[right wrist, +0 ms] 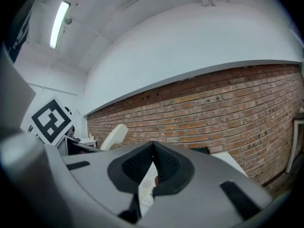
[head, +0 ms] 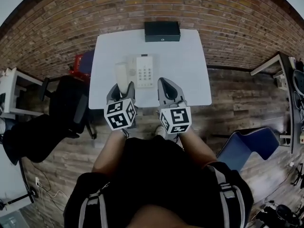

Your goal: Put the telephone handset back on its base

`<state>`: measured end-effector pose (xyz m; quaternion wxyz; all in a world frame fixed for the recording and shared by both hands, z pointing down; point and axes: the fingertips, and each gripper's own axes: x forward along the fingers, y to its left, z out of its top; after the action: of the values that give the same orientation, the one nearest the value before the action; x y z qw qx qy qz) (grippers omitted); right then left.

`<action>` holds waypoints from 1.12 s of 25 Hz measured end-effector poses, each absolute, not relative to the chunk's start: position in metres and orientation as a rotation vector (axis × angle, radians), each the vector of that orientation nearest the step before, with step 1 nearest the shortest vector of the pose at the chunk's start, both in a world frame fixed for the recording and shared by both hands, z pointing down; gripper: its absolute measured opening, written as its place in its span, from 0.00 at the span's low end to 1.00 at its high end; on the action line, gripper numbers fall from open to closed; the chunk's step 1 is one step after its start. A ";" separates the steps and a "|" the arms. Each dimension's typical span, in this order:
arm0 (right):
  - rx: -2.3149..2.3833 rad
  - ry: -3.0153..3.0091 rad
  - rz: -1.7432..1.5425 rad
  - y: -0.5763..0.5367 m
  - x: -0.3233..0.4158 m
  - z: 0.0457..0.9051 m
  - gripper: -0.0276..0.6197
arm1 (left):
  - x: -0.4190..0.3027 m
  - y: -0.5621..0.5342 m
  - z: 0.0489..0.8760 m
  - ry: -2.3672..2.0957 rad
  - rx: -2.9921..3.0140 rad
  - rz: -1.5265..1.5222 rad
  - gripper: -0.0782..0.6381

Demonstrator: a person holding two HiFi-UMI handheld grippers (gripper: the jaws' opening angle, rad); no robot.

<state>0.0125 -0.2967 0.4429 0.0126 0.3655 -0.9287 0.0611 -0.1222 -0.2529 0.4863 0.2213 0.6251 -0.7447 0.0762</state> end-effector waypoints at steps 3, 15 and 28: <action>1.132 -2.884 0.200 -0.309 0.009 0.452 0.03 | -0.125 -0.259 0.498 -2.051 1.688 0.226 0.40; 1.155 -2.820 0.235 -0.337 -0.012 0.464 0.03 | -0.152 -0.302 0.548 -1.912 1.655 0.269 0.40; 1.250 -2.731 0.358 -0.349 -0.046 0.476 0.03 | -0.182 -0.338 0.599 -1.734 1.652 0.328 0.40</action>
<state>-0.0455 -0.3491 0.4756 0.0582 0.4126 -0.9014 0.1182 -0.1819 -0.3378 0.5993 0.3541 0.6390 -0.6709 0.1269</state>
